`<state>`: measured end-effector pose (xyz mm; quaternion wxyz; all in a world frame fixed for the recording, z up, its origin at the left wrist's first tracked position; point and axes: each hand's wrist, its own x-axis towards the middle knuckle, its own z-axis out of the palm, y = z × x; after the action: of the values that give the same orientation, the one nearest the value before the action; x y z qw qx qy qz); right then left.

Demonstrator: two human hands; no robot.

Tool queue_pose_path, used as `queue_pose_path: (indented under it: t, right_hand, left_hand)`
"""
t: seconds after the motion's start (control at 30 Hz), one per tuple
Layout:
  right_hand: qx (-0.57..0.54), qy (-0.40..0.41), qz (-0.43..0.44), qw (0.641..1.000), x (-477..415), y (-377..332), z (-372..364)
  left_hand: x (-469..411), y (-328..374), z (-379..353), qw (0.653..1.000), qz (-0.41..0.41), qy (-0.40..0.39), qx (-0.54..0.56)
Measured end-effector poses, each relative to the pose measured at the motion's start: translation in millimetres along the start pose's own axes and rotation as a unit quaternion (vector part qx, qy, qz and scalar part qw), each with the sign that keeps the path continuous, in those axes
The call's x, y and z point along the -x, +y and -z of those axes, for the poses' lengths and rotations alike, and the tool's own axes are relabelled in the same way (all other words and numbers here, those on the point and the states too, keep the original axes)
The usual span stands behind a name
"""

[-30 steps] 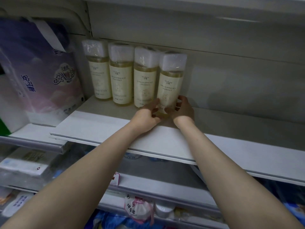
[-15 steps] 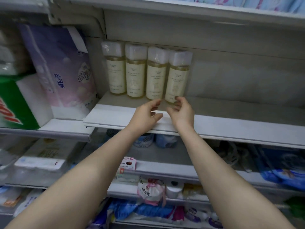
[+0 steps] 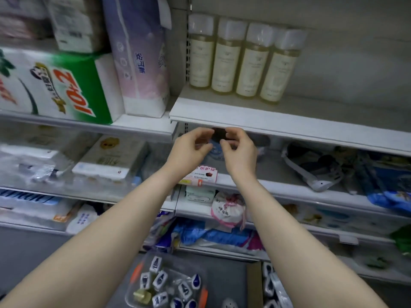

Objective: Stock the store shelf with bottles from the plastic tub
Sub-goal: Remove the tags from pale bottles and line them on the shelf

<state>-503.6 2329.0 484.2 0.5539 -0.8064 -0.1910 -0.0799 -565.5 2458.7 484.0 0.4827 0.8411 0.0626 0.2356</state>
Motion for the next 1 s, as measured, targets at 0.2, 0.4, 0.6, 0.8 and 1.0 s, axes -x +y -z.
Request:
queue_pose_path:
  t: [0.2, 0.4, 0.6, 0.8, 1.0]
  right_hand:
    - [0.017, -0.051, -0.020, 0.998, 53.1, 27.3, -46.8]
    - [0.039, -0.136, -0.079, 0.987, 101.6, 80.8, -89.1]
    - [0.062, -0.223, -0.124, 0.965, 140.3, 144.9, -119.3]
    - [0.092, -0.309, -0.133, 0.937, 175.3, 204.1, -146.6]
    - [0.115, -0.388, -0.164, 0.899, 221.9, 264.1, -178.7]
  left_hand:
    - [51.2, -54.7, 15.5, 0.999, 0.054, 0.004, -0.002]
    - [106.3, -115.6, 7.1, 0.988, 0.150, 0.000, 0.039]
    - [153.7, -177.6, -14.8, 0.965, 0.258, 0.025, 0.030]
    - [204.5, -235.4, -32.7, 0.938, 0.340, 0.063, 0.010]
    - [263.6, -304.0, -60.7, 0.907, 0.412, 0.081, 0.021]
